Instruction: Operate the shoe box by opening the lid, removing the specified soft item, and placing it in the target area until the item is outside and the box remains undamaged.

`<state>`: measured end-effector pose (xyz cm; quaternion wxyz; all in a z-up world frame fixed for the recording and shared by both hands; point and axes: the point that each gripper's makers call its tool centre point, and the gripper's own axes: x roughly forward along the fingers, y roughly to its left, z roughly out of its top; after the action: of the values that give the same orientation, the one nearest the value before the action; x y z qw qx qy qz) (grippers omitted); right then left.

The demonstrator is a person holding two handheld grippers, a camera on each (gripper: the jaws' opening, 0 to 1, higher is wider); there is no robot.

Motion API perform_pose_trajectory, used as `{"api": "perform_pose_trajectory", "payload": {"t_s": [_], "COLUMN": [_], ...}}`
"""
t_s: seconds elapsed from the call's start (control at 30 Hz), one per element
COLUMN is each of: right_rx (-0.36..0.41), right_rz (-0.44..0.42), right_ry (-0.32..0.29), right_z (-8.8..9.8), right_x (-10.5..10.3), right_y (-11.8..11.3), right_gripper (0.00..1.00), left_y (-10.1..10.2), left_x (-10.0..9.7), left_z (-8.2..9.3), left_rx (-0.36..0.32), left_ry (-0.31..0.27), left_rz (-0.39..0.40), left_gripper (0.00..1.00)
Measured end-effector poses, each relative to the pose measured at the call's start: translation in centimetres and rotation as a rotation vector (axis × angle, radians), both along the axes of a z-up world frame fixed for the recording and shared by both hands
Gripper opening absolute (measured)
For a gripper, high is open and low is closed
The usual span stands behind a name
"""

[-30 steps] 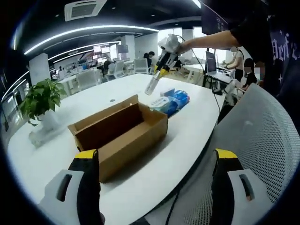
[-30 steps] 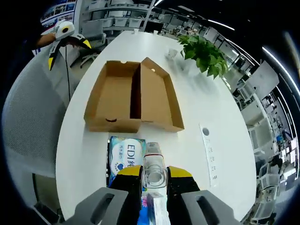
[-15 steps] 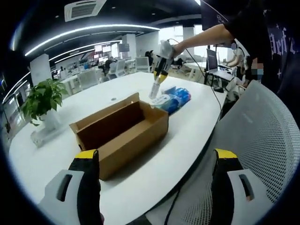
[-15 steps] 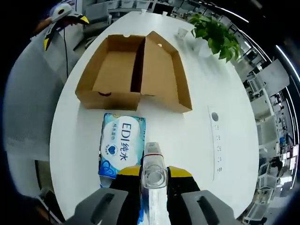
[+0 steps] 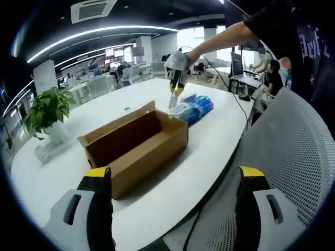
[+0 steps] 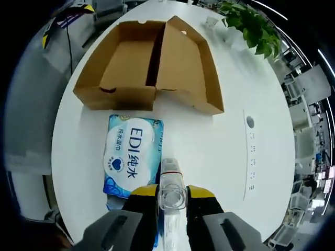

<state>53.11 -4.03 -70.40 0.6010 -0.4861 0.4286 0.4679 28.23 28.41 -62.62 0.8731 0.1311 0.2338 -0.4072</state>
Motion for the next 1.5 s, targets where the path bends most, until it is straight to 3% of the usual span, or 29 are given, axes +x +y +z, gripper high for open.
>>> {"api": "perform_pose_trajectory", "payload": {"t_s": [0.17, 0.43, 1.13, 1.5], "right_rx": [-0.058, -0.086, -0.071, -0.047], "right_rz": [0.019, 0.015, 0.009, -0.002], "right_ry": [0.017, 0.035, 0.028, 0.021], "right_z": [-0.3, 0.0, 0.0, 0.0], "right_x": [-0.3, 0.0, 1.2, 1.9], "right_y": [0.3, 1.0, 0.9, 1.0], "right_gripper": [0.15, 0.16, 0.17, 0.24], "left_y": [0.1, 0.3, 0.9, 2.8], "left_x": [0.0, 0.1, 1.0, 3.3], "left_z": [0.0, 0.0, 0.2, -0.3], "left_rx": [-0.006, -0.013, -0.035, -0.017], "left_ry": [0.002, 0.005, 0.008, 0.028], "left_rz": [0.009, 0.015, 0.066, 0.141], "left_gripper": [0.97, 0.96, 0.93, 0.80]}}
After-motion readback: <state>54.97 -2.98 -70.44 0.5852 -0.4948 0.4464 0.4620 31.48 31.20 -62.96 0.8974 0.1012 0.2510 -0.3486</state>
